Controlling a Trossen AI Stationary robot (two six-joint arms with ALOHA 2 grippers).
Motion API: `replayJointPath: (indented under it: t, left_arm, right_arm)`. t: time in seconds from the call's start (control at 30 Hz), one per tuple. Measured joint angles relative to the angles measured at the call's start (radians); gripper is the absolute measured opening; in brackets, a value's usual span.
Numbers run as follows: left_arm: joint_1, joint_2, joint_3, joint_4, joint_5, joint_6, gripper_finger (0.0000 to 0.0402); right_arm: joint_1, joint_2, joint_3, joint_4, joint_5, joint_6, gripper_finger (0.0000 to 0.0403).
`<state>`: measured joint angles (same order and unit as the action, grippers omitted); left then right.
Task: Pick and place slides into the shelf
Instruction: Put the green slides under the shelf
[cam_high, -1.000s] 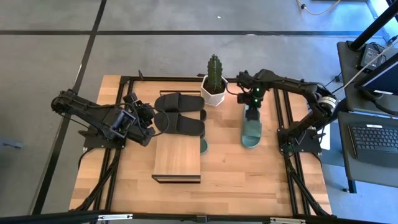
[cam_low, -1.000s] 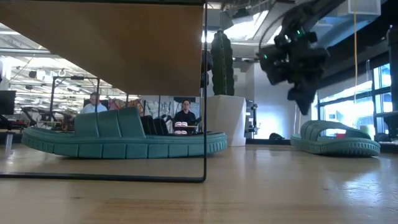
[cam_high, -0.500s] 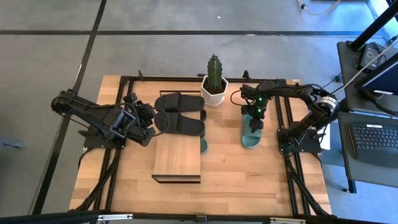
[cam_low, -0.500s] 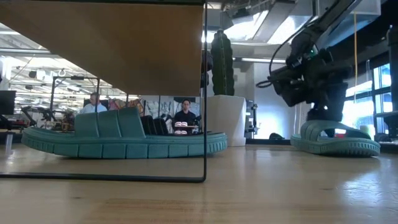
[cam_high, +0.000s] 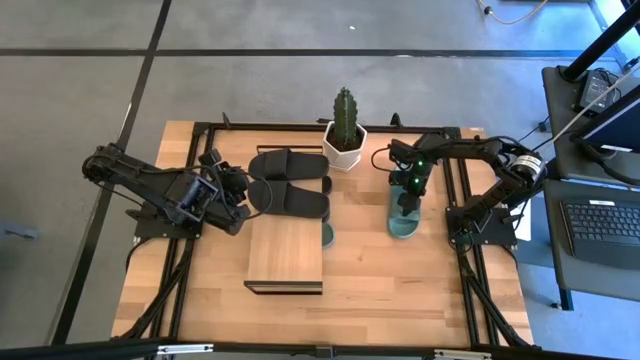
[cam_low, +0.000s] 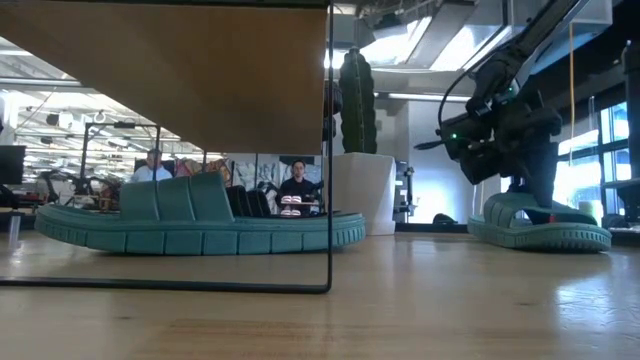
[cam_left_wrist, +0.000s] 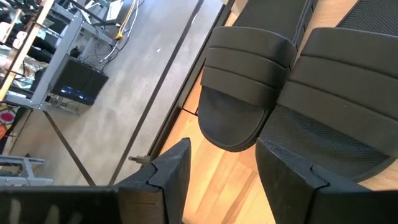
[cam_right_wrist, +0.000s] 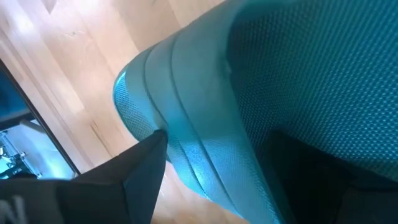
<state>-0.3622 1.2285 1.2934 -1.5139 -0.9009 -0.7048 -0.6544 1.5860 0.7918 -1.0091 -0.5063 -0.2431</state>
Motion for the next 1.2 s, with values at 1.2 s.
replayJointPath:
  t: [1.2]
  left_arm:
    - [0.0,0.0,0.0,0.0,0.0,0.0,0.0172]
  right_arm:
    - [0.053,0.004,-0.002,0.122,-0.014,0.166,0.014]
